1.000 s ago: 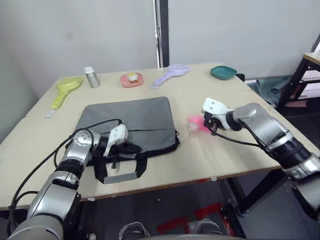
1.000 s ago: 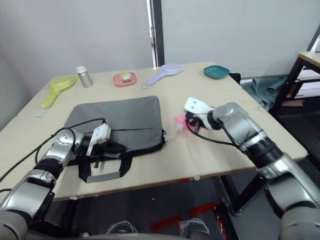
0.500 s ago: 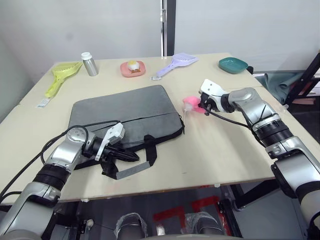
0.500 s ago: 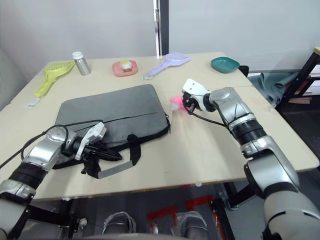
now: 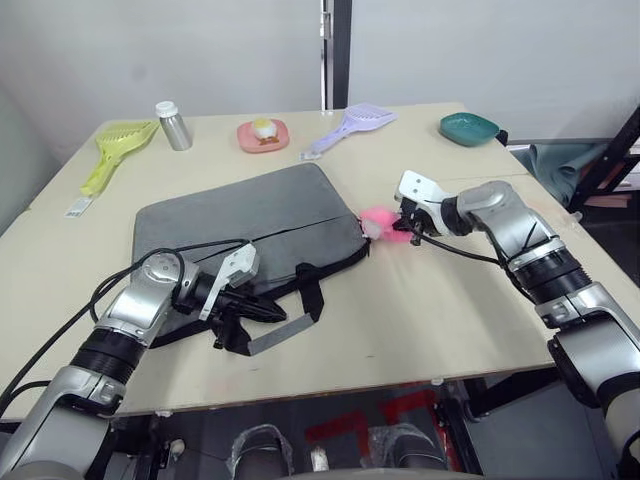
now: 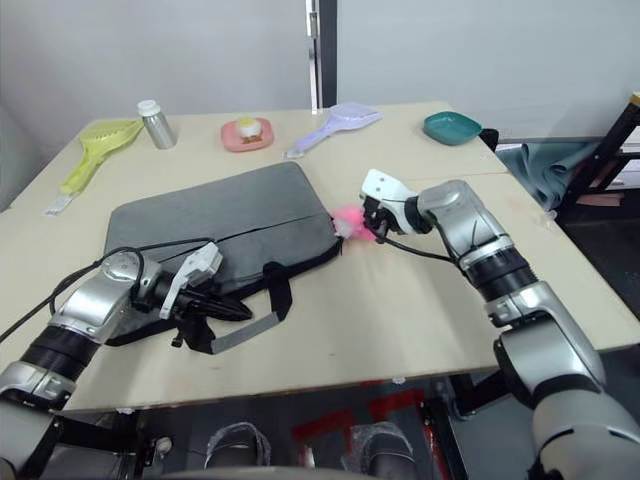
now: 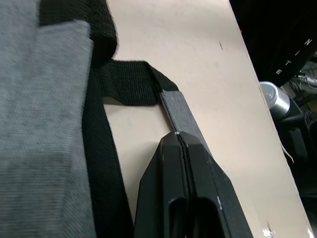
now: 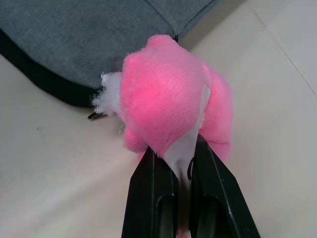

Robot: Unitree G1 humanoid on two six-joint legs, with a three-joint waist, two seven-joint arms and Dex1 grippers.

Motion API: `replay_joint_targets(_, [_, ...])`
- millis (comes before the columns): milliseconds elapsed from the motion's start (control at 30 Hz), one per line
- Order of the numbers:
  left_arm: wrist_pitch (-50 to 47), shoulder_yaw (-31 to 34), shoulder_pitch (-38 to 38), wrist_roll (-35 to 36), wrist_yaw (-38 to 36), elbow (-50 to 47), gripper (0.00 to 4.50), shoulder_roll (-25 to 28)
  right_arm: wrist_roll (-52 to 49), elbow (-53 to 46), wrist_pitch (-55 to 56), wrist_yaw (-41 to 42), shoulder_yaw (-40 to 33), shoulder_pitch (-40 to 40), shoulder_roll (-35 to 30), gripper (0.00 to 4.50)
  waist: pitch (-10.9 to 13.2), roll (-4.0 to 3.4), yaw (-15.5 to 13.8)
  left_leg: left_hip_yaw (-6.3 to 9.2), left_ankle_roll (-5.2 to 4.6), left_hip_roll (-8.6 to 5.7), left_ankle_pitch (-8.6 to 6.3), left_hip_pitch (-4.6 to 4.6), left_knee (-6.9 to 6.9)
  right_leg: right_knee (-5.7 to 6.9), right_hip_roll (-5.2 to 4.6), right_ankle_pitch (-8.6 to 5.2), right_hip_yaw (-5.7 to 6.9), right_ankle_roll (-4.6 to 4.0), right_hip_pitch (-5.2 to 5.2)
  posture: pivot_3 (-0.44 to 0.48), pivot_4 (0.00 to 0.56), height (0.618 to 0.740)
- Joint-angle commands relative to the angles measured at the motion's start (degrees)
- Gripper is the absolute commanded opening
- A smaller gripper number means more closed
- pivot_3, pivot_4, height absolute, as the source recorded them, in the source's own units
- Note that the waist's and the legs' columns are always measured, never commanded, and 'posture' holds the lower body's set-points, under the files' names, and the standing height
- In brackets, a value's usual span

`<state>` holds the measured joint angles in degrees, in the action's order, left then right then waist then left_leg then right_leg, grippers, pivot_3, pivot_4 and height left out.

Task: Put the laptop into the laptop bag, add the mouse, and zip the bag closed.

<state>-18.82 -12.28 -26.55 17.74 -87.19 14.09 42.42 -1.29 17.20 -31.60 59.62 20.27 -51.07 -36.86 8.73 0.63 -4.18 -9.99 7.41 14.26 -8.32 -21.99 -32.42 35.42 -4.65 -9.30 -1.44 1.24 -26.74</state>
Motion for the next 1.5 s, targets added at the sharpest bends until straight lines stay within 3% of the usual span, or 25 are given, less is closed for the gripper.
replay_joint_targets(33, [-0.5,0.6,1.3,-0.6,-0.7,0.7,0.00,1.8,-0.4,-3.5,-0.6,0.6,-2.7,-0.2,-1.3,0.07,0.0,0.00,0.2,0.01,0.00,0.00,0.00,0.02,-0.03,0.07,0.00,0.00,-0.01,0.01,0.00,0.000,0.150,0.740])
replay_joint_targets(200, [-1.4,1.4,1.8,-0.7,-1.3,0.4,0.00,4.8,-2.4,-8.3,-3.6,2.9,-3.8,1.6,-3.4,0.07,0.0,0.00,0.5,0.08,0.01,0.01,0.01,0.04,-0.13,0.27,0.07,0.02,-0.04,0.03,-0.02,0.000,0.150,0.740])
replay_joint_targets(400, [-0.8,2.4,2.1,-2.1,-1.0,3.1,0.00,9.8,-9.6,-20.7,-10.1,10.2,-6.3,7.4,-9.4,0.07,0.0,0.00,0.2,0.12,0.02,0.03,0.02,0.02,-0.16,0.21,0.12,0.00,-0.05,0.06,-0.02,0.000,0.150,0.740])
replay_joint_targets(833, [-4.6,5.9,0.2,-1.8,-0.6,6.4,0.00,13.1,-21.2,-35.4,-15.0,16.3,-10.1,15.6,-18.5,0.07,0.0,-0.01,-1.1,0.11,0.02,0.04,0.01,0.03,-0.42,0.32,0.11,-0.01,-0.12,0.07,0.00,0.000,0.150,0.740])
replay_joint_targets(1100, [-18.4,9.2,-5.4,10.7,-3.8,-6.3,0.00,10.7,-21.2,-34.9,-14.1,14.8,-9.3,16.3,-19.4,0.07,0.0,0.01,-2.0,0.21,0.01,0.01,0.00,-0.06,-0.77,0.49,0.01,-0.01,-0.08,0.06,0.06,0.000,0.150,0.740])
replay_joint_targets(1233, [-24.6,11.2,-10.6,16.5,-1.3,-8.1,0.00,7.9,-21.7,-35.2,-14.1,14.6,-9.3,16.6,-19.4,0.07,0.0,0.01,-1.7,0.20,0.01,-0.01,0.00,-0.04,-0.78,0.58,0.00,-0.01,-0.10,0.07,0.05,0.000,0.150,0.740])
replay_joint_targets(1400, [-20.6,10.4,-16.6,13.2,5.0,1.5,0.00,0.6,-21.1,-34.8,-13.9,13.7,-8.9,16.8,-19.1,0.07,0.0,0.01,-1.5,0.25,0.01,-0.01,0.01,-0.03,-0.87,0.70,0.01,-0.01,-0.10,0.07,0.06,0.000,0.150,0.740])
replay_joint_targets(1500, [-14.4,7.2,-15.4,8.8,4.6,5.5,0.00,-1.8,-21.2,-35.0,-14.2,12.9,-9.0,16.8,-18.9,0.07,0.0,0.02,-1.2,0.23,0.00,-0.02,0.01,-0.04,-0.94,0.71,0.00,-0.01,-0.14,0.07,0.07,0.000,0.150,0.740])
